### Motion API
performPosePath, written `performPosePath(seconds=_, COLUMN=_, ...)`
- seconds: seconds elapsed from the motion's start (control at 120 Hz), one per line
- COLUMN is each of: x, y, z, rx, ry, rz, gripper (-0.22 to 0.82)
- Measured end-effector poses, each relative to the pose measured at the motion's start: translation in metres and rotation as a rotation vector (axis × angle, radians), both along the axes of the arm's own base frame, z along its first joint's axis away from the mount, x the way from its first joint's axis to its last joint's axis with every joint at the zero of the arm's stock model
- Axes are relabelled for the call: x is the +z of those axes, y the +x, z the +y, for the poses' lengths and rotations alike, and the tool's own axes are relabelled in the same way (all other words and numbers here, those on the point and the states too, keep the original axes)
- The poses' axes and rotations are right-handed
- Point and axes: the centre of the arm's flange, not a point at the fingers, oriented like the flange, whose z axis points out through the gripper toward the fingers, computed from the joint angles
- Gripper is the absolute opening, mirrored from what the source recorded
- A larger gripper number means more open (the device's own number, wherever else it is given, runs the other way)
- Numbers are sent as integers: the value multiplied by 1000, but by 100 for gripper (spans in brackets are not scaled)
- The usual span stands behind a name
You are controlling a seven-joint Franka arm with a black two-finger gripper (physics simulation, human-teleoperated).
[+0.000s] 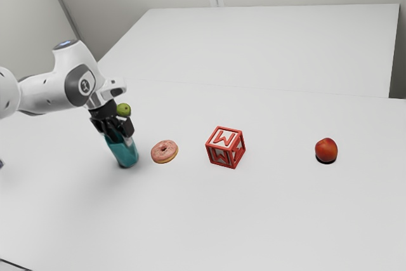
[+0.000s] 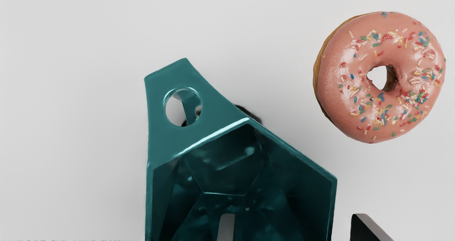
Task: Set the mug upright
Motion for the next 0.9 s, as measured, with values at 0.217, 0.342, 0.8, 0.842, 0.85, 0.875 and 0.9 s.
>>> performPosePath(seconds=0.217, x=93, y=28, z=-20, rx=-29, ry=7, rz=-109, gripper=50)
performPosePath(seconds=0.342, x=147, y=51, z=-45, rx=-80, ry=-3, rz=-125, gripper=55)
performPosePath(seconds=0.8, x=257, y=44, z=-75, rx=-138, ry=-2, rz=-112, gripper=60)
performPosePath(seconds=0.842, x=258, y=43, z=-76, rx=-139, ry=-3, rz=-107, gripper=60)
performPosePath(seconds=0.85, x=258, y=43, z=-76, rx=-140, ry=-3, rz=-106, gripper=60)
performPosePath(seconds=0.875, x=258, y=42, z=-76, rx=-140, ry=-3, rz=-102, gripper=60)
performPosePath(seconds=0.9, x=258, y=42, z=-77, rx=-141, ry=-4, rz=-99, gripper=60)
